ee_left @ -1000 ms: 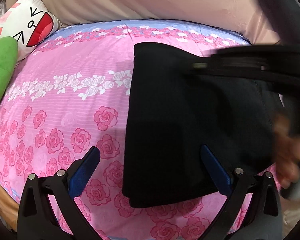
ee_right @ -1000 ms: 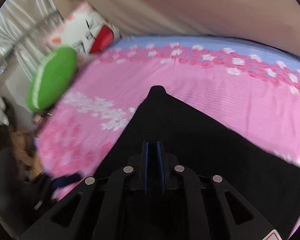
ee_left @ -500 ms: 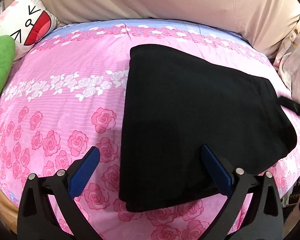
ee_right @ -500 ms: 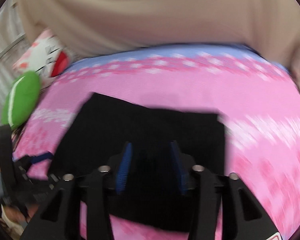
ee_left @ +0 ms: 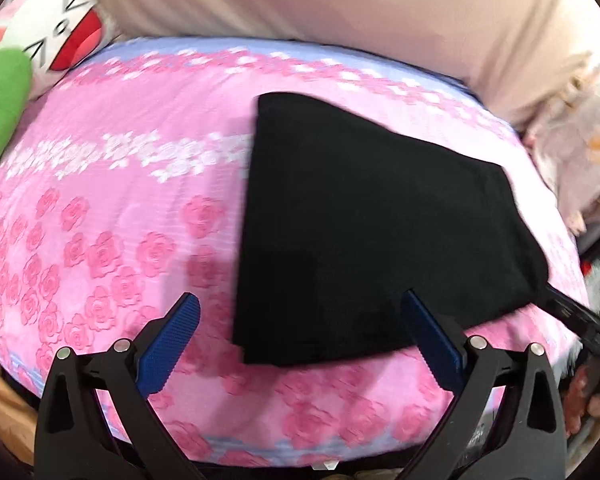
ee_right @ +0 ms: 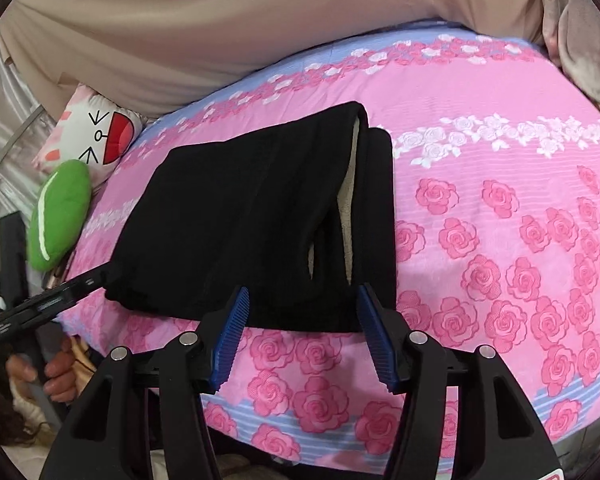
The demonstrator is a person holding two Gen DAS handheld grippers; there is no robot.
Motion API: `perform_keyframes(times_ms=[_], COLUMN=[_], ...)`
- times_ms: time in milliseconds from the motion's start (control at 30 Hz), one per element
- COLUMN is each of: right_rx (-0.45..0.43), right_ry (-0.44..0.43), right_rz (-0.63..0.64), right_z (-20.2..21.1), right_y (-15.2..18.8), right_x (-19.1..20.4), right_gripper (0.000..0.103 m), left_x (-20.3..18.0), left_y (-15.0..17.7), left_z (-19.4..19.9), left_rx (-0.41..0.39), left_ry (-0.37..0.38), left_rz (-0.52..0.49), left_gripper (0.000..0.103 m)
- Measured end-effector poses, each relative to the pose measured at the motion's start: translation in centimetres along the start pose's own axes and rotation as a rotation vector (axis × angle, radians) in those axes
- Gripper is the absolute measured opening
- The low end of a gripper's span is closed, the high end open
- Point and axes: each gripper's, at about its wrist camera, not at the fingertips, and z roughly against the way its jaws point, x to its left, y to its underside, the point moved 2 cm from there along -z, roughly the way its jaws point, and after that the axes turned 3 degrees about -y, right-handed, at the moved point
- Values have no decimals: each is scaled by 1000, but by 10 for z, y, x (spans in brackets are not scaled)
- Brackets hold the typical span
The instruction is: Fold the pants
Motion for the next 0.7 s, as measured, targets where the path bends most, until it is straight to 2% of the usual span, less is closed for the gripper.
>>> perform_keyframes(times_ms=[100, 167, 200, 233, 267, 333, 467, 533, 567, 600, 700], right_rx=[-11, -20, -22, -32, -35, -7, 8, -30, -51, -73, -152], right_ry=[-12, -14, -23, -48, -58, -80, -191, -271, -294, -318, -333], right_rz=[-12, -17, -23, -23, -19, 1, -25, -35, -34, -30, 2], right_z=[0, 1, 2, 3, 4, -3, -10, 0, 6, 13, 40], right_y=[-5, -12, -14, -17, -19, -22, -29, -42, -47, -52, -64], right_x=[0, -4, -5, -4, -3, -1, 2, 7, 8, 10, 16], right_gripper=[52, 42, 41, 35, 22, 7, 5, 5, 5, 5, 5], left_x=[-35, -62, -77, -87, -104, -125, -151, -154, -154, -152, -144], left_y=[3, 5, 6, 7, 8, 10, 14, 9, 5, -2, -18], left_z=[7, 3, -3, -7, -16, -31, -43, -41, -39, -38, -28], left_rx=[-29, -32, -27, -16, -7, 15, -12, -25, -26, -17, -41], left_ry=[40, 78, 89, 89, 100, 98, 46, 74, 105, 151, 194], left_rz=[-125, -218, -257, -282, -327, -379, -451, -440, -425, -397, -311], left_gripper=[98, 98, 98, 98, 98, 98, 98, 97, 81, 60, 58])
